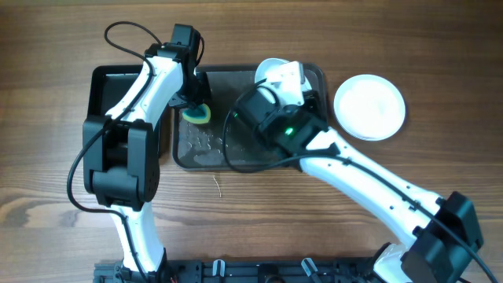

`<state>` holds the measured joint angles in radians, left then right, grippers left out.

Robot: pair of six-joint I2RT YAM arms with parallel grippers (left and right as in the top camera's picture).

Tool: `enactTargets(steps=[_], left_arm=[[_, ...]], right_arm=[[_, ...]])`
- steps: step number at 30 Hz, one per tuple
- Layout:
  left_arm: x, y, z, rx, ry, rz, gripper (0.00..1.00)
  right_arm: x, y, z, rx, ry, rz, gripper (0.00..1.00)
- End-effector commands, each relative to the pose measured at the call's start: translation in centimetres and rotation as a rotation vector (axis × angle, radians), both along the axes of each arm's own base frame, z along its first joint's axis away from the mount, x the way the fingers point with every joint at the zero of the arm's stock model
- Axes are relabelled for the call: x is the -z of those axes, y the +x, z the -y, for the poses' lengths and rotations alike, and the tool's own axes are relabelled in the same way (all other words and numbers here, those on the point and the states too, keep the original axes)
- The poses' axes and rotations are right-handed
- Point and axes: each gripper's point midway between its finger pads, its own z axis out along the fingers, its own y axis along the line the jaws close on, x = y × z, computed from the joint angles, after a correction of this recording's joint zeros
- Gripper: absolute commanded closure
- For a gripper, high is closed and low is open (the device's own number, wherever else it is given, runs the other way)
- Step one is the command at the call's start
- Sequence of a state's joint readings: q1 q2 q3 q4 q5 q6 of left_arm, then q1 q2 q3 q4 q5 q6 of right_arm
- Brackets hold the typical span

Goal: Clean dirty plates on tray and stack at the side
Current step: 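Lift the third plate with the right gripper, move sponge aside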

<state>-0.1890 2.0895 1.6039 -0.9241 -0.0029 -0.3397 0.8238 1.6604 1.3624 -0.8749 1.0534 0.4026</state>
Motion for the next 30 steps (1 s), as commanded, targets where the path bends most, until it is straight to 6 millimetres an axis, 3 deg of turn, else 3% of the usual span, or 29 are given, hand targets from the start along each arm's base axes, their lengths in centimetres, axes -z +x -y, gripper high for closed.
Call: enactTargets(steps=[1,6,14,16,21,24,27,30], left_arm=[[-1.9,0.8,0.6,-0.010,-0.027,0.050,0.96],[-1.9,0.8,0.6,-0.010,-0.027,0.050,0.96],[-1.9,0.8,0.6,-0.010,-0.027,0.050,0.96],[-1.9,0.8,0.6,-0.010,-0.027,0.050,0.96],[-1.9,0.8,0.6,-0.010,-0.027,0.050,0.96],[-1.9,0.8,0.6,-0.010,-0.027,0.050,0.96],[-1.9,0.8,0.6,-0.010,-0.027,0.050,0.96],[-1.9,0.8,0.6,-0.010,-0.027,0.050,0.96]], right_arm=[[-5.4,-0.9,0.9,0.060,-0.176,0.221,0.96],[-7.1,-1.8,0.1,0.060,-0.227,0.302,0.96],[-6.8,-1.7,-0.5,0.051,-0.179,0.306,0.96],[-5.5,-1.3,-1.0,0.022,-0.121,0.251,0.96],[0.4,-0.6,-3.1,-0.096,0.124,-0.041,0.96],[4.1,-0.7,-4.2,-0.132,0.384,-0.257,0.96],[5.8,-0.4,-4.1,-0.121,0.594,-0.396,0.96],[6.3,0.5,-2.6,-0.091,0.760,-0.474,0.96]])
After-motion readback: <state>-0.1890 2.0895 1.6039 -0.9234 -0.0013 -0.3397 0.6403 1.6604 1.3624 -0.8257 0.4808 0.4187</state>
